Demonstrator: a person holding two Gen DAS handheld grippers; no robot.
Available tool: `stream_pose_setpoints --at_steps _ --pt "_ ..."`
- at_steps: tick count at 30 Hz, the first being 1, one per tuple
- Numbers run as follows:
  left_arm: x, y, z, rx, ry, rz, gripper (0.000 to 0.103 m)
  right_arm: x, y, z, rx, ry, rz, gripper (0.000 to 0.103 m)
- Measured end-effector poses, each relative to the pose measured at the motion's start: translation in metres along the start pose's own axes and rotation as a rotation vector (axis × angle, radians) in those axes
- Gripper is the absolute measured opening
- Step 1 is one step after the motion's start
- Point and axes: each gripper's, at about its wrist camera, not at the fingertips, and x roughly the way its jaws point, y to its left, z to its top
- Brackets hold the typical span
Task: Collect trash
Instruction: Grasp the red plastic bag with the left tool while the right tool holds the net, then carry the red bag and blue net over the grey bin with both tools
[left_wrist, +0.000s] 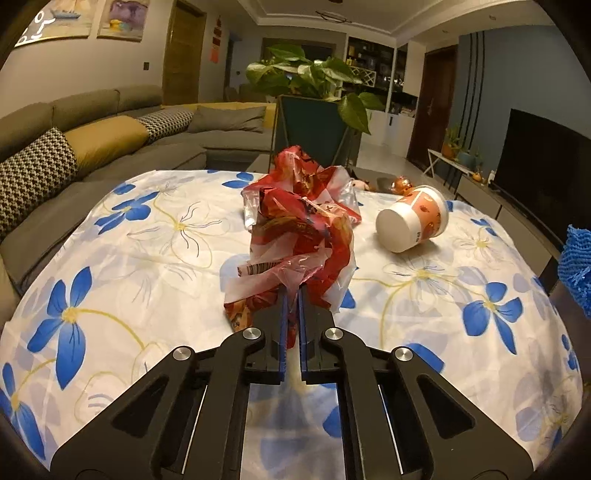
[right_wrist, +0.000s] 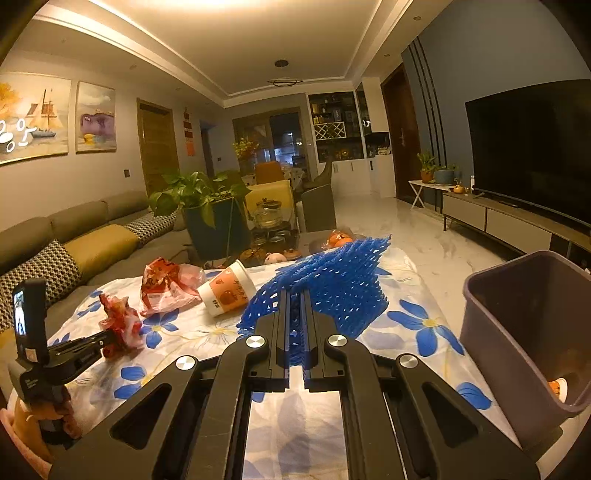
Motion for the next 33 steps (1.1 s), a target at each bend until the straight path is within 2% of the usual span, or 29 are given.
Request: stream_pose_setpoints --at_steps 8,18,23,33 --pt "-0.056 -0.03 -0.008 0.043 -0.087 -0.059 0.003 -0.029 -0.011 0.007 -0.003 -0.028 -0.014 0.006" --pt "-0.114 -0.104 -0.01 0.13 -0.152 -0.218 0.003 -0.067 -0.042 0.014 -0.001 -0.073 -0.066 0.006" --pt "-0.126 -0.145 -0.009 0.173 -0.161 -0.286 0.003 -0.083 -0.069 0.018 0.006 -0.095 -0.12 0.006" --pt "-0.131 -0.251 -0.004 0.248 -0.16 -0.488 0.003 -0.106 -0.145 0.036 0.05 -0.164 -0.277 0.006"
